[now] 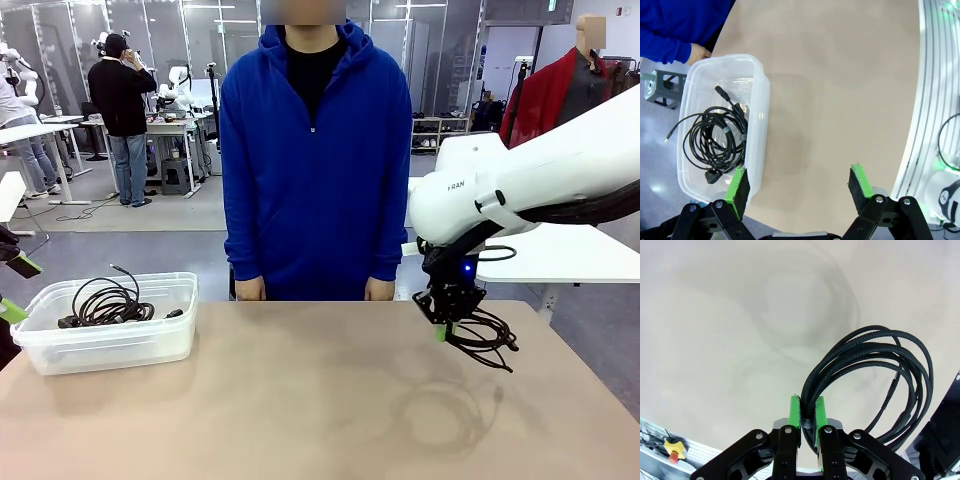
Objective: Organize and store the cables.
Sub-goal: Place the USB Extension Cable into the Organizing box.
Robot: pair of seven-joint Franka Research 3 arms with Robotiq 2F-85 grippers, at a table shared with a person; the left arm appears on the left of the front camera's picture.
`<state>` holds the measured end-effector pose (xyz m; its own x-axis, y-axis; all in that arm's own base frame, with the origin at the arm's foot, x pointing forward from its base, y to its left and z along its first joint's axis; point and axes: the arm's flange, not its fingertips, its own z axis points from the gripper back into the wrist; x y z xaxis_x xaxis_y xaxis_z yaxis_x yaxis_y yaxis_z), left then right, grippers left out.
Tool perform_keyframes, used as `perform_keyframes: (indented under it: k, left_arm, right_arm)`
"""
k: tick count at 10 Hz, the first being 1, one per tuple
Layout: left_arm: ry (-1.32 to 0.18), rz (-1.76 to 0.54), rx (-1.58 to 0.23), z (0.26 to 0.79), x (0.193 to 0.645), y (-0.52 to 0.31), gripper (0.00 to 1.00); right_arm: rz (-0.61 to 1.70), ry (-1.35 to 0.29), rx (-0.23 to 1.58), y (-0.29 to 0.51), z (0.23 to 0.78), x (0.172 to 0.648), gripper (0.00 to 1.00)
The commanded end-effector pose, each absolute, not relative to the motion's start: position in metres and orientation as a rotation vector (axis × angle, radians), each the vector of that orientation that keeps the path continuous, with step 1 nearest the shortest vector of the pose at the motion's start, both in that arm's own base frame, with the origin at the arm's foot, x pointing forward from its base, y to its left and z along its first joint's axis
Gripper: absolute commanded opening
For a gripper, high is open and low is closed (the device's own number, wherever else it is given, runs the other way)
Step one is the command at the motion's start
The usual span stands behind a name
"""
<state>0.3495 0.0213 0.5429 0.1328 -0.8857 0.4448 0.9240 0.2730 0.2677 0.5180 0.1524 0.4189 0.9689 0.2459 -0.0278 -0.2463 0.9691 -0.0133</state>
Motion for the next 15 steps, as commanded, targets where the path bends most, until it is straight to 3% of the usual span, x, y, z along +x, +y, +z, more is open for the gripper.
perform_keyframes:
  k: [1, 15]
  left_arm:
    - [-0.585, -1.315, -0.077, 0.544, 0.349, 0.021, 1.0]
    - [-0.585, -1.315, -0.077, 0.544, 0.349, 0.021, 1.0]
  right_arm:
    - [0.228, 0.046, -0.028, 0.178, 0.42, 0.524, 0.0]
    - [0.309, 0.098, -0.1, 0.336, 0.417, 0.515, 0.0]
